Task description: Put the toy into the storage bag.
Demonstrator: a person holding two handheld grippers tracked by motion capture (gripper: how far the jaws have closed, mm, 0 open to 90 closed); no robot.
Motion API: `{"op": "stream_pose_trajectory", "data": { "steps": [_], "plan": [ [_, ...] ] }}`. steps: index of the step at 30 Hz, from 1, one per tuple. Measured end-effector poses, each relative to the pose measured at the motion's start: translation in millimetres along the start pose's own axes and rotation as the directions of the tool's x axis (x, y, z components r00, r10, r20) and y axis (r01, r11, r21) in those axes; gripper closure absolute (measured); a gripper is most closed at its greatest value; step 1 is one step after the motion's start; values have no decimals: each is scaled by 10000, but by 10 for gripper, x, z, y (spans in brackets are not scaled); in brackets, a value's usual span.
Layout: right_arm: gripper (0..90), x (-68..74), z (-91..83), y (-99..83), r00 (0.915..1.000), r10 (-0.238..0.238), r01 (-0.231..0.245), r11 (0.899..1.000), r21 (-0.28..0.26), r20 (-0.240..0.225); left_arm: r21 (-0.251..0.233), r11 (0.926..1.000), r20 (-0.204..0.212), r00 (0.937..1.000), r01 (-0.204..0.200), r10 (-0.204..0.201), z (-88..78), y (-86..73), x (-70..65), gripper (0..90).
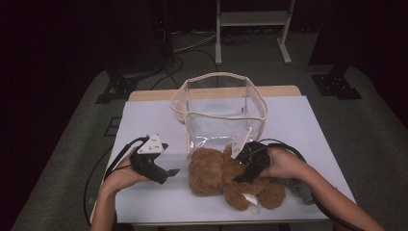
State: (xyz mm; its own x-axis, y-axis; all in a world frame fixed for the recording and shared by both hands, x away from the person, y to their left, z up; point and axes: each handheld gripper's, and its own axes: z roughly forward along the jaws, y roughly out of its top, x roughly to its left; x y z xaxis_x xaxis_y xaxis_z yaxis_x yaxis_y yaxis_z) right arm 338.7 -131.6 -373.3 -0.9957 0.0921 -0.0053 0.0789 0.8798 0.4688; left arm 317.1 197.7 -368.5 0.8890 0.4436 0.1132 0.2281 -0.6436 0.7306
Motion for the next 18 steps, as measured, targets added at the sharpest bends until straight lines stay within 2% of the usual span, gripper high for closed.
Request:
{"op": "stream_pose_trajectory", "data": {
  "steps": [1, 2, 3, 4, 5, 6, 10, 12, 18],
  "plan": [
    [313, 0, 0, 0, 10000, 0, 0, 10000, 0, 0, 0, 10000, 0, 10000, 0, 0, 0, 0, 0, 64],
    [374, -1, -11, -4, 10000, -30, 30, 10000, -61, 30, -27, 10000, -24, 10000, 66, -66, -2, -9, 4, 64],
    [374, -1, -11, -4, 10000, -30, 30, 10000, -61, 30, -27, 10000, -24, 10000, 66, -66, -2, -9, 4, 64],
    [432, -9, -30, -20, 10000, 89, -89, 9998, -173, -30, -23, 10000, -29, 10000, 70, -70, -6, -14, 10, 64],
    [432, -9, -30, -20, 10000, 89, -89, 9998, -173, -30, -21, 10000, -39, 10000, 72, -72, -8, -17, 14, 64],
    [481, -17, -56, -32, 9998, 149, -152, 9994, -303, -94, -11, 10000, -54, 9999, 88, -88, -16, -25, 23, 64],
    [522, -19, -99, -25, 9997, 226, -229, 9988, -425, -73, -16, 9999, -81, 9998, 157, -157, -26, -38, 37, 64],
    [562, -19, -181, 5, 9998, 180, -180, 9984, -540, -4, -60, 9997, -115, 9997, 216, -217, -34, -48, 43, 64],
    [597, 20, -254, 65, 9997, -103, 112, 9992, -390, 241, -19, 9998, -224, 9995, 206, -206, -61, -68, 70, 64]
  ]
}}
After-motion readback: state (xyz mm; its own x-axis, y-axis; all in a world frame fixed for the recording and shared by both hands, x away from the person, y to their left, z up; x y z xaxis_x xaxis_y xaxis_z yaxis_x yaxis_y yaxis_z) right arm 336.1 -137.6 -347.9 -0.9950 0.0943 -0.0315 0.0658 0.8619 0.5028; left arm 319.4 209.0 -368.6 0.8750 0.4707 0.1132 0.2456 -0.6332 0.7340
